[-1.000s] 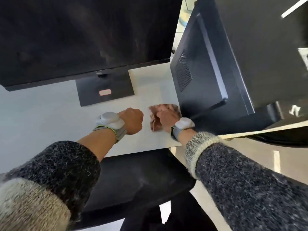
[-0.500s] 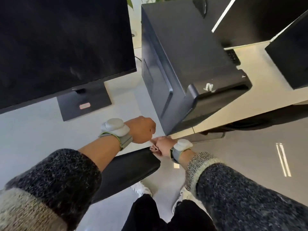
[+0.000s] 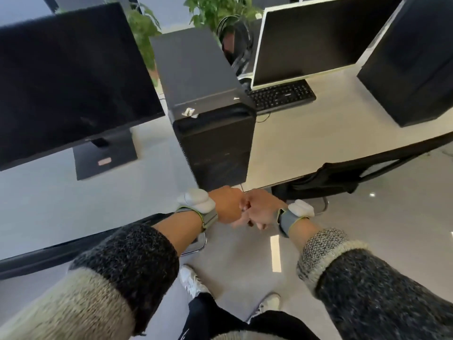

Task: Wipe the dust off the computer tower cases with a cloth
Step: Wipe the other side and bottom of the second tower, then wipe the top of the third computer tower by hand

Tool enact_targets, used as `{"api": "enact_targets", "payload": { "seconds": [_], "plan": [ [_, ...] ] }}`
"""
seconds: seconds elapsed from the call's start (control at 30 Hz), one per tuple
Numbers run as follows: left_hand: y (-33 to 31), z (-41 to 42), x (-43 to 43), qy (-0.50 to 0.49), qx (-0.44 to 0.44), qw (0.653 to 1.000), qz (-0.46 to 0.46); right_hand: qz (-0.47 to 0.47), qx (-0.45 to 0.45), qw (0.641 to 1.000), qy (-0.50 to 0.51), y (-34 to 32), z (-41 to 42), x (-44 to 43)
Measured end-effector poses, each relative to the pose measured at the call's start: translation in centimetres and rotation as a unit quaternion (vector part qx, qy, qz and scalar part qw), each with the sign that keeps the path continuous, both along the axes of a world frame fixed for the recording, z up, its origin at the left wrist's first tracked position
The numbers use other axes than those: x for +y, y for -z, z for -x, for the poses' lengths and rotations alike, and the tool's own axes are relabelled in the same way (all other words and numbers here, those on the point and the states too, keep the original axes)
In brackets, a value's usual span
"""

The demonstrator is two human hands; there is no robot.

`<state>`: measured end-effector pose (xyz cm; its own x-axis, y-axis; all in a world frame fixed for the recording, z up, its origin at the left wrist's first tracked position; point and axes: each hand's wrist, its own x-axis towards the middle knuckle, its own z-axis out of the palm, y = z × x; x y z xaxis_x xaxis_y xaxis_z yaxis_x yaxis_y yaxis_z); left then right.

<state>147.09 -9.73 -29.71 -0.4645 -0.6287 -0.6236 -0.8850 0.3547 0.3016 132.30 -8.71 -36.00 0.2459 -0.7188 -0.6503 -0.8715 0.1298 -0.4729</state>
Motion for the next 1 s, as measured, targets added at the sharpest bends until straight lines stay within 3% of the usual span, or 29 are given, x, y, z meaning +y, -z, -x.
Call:
{"api": "enact_targets", "payload": {
  "seconds": [0.23, 0.43, 0.73, 0.87, 1.0],
  "plan": [
    [-0.9, 14.2, 2.1, -0.026, 0.012, 0.998, 0.06, 0.128, -0.034, 0.986, 0.1, -5.2, 13.5, 4.0],
    [-5.0, 23.7, 0.7, 0.035, 0.026, 0.992, 0.115, 0.207, -0.018, 0.966, 0.154, -9.2, 22.1, 4.5],
    [-4.5, 37.9, -1.3, 0.154, 0.04, 0.983, 0.087, 0.112, -0.023, 0.962, 0.248, -8.8, 35.7, 3.9],
    [-3.3, 45.4, -3.5, 0.204, 0.076, 0.975, 0.052, 0.071, -0.073, 0.933, 0.346, -9.5, 42.6, 4.4],
    [-3.5, 51.9, -4.1, 0.255, 0.105, 0.961, 0.031, 0.088, -0.074, 0.899, 0.422, -9.1, 48.8, 5.4]
  ]
}}
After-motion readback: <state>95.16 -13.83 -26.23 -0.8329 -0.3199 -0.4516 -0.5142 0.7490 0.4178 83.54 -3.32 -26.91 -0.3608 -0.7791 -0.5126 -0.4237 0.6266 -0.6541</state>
